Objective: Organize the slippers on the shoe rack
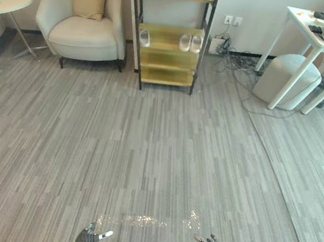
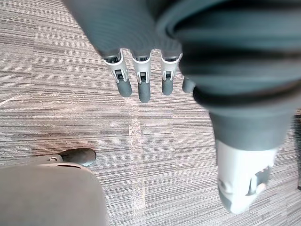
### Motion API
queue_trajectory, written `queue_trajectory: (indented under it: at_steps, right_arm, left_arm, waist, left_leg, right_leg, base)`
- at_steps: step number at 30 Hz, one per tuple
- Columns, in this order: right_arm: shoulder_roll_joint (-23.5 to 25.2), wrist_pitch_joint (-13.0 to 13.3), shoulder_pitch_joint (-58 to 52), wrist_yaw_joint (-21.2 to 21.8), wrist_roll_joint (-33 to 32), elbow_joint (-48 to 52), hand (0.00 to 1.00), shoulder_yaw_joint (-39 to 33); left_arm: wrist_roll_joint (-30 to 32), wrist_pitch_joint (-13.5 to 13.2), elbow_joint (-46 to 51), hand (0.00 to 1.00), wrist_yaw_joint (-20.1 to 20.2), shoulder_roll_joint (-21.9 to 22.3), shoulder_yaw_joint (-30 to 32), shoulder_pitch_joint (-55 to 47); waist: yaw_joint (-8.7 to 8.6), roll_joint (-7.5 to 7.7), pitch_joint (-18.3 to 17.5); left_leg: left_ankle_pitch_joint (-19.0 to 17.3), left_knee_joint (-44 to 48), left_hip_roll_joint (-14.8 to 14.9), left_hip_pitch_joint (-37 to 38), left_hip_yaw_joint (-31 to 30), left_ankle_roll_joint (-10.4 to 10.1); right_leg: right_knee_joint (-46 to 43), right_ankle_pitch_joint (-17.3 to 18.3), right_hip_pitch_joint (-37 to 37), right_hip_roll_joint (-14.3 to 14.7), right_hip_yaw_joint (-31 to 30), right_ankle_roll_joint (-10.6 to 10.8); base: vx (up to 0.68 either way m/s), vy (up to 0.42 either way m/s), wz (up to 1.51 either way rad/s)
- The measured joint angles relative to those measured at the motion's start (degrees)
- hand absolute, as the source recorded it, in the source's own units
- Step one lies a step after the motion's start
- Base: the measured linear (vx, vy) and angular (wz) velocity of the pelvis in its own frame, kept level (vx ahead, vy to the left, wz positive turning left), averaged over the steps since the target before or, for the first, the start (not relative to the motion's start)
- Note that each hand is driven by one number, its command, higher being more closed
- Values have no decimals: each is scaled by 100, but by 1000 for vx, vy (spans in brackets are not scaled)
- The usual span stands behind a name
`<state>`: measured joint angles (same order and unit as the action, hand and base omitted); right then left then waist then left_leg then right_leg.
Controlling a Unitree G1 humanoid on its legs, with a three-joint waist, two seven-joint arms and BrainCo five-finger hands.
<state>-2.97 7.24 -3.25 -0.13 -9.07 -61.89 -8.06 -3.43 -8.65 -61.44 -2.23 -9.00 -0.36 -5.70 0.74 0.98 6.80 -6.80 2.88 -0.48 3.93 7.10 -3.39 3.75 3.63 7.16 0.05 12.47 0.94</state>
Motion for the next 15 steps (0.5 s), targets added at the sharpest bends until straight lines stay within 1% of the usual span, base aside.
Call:
queue_trajectory:
  at_steps: [1,2,3,4,5,6,7,8,9,10,11,12,13,14,15]
  right_arm:
    - [1,0,22,0,-2,2,0,38]
    - [7,1,46,2,-5,1,0,58]
    - [11,1,42,0,-13,1,0,88]
    - [-19,3,41,-9,-21,2,0,159]
    - [-78,2,40,-11,-23,2,0,183]
    - [-143,2,78,-25,-49,8,0,202]
    - [-165,0,80,-37,-50,6,0,203]
    - [-190,-3,88,-48,-50,-5,0,201]
    - [-197,-2,91,-50,-50,-6,0,200]
    - [-211,-4,86,-53,-50,-8,0,200]
    - [-221,-6,86,-55,-50,-8,0,200]
    - [-227,-5,87,-57,-50,-6,0,206]
    - [-253,-10,84,-67,-48,-14,0,230]
    - [-195,-17,93,-73,-38,-20,0,244]
    - [-43,-19,74,-48,-12,-17,0,268]
  left_arm:
    - [-6,0,2,0,-1,-33,0,77]
    - [-10,1,7,0,1,-89,1,162]
    - [-13,3,16,0,1,-108,1,188]
    - [-19,3,33,0,0,-120,8,194]
    - [-20,5,49,0,-3,-90,55,197]
    - [-23,5,61,0,-7,-49,88,224]
    - [-25,5,60,0,-9,-40,96,221]
    - [-45,3,60,0,-15,-30,97,217]
    - [-72,3,61,0,-16,-35,98,218]
    - [-129,4,61,0,-34,-34,102,217]
    - [-132,5,61,0,-38,-25,102,213]
    - [-138,5,60,0,-43,6,98,187]
    - [-163,5,42,0,-65,43,101,145]
    - [-179,6,41,0,-73,2,106,126]
    - [-198,12,33,0,-94,-91,110,173]
  waist:
    - [11,32,86]
    - [16,76,233]
    - [17,99,287]
    - [44,99,323]
    - [120,43,357]
    - [157,3,401]
    - [157,-22,407]
    - [178,-34,405]
    - [189,-21,411]
    - [231,-2,415]
    - [250,-3,415]
    - [252,-48,390]
    - [270,-114,347]
    - [285,-68,314]
    - [286,119,252]
  left_leg:
    - [-223,563,46,-251,25,-31]
    - [-435,1461,146,-610,128,-130]
    - [-472,1929,191,-801,209,-166]
    - [-477,2685,311,-1123,355,-175]
    - [-452,3322,459,-1411,479,-185]
    - [-686,3867,594,-1673,527,7]
    - [-781,3926,635,-1766,516,5]
    - [-839,3691,671,-1975,498,35]
    - [-832,3497,647,-2020,480,43]
    - [-724,2807,550,-2086,395,20]
    - [-545,2303,473,-2089,313,-38]
    - [-296,1633,457,-2054,218,-105]
    - [250,1408,462,-2046,186,-25]
    - [178,1494,373,-2058,238,108]
    - [-184,1739,209,-2165,331,180]
  right_leg:
    - [-19,63,3,2,13,-63]
    - [-48,174,28,7,45,-93]
    - [-63,227,69,1,49,-115]
    - [-105,272,112,-4,20,-126]
    - [-189,337,177,5,-51,-166]
    - [-255,410,255,-6,-112,-185]
    - [-273,425,300,-29,-150,-210]
    - [-367,526,291,-147,-219,-164]
    - [-383,558,289,-215,-236,-123]
    - [-426,644,270,-374,-319,-11]
    - [-448,707,260,-470,-372,77]
    - [-455,799,233,-540,-427,198]
    - [-467,941,280,-574,-520,345]
    - [-482,996,293,-661,-519,382]
    - [-861,1089,169,-877,-517,467]
  base:
    - [-37,-32,17]
    - [-63,-33,16]
    - [-73,-31,6]
    - [-25,0,-12]
    - [66,45,-25]
    - [141,102,-23]
    - [190,143,-22]
    - [177,141,-17]
    - [220,176,-28]
    - [204,163,-27]
    - [274,232,-35]
    - [332,285,-36]
    - [372,299,-31]
    - [562,310,-20]
    - [497,219,-9]
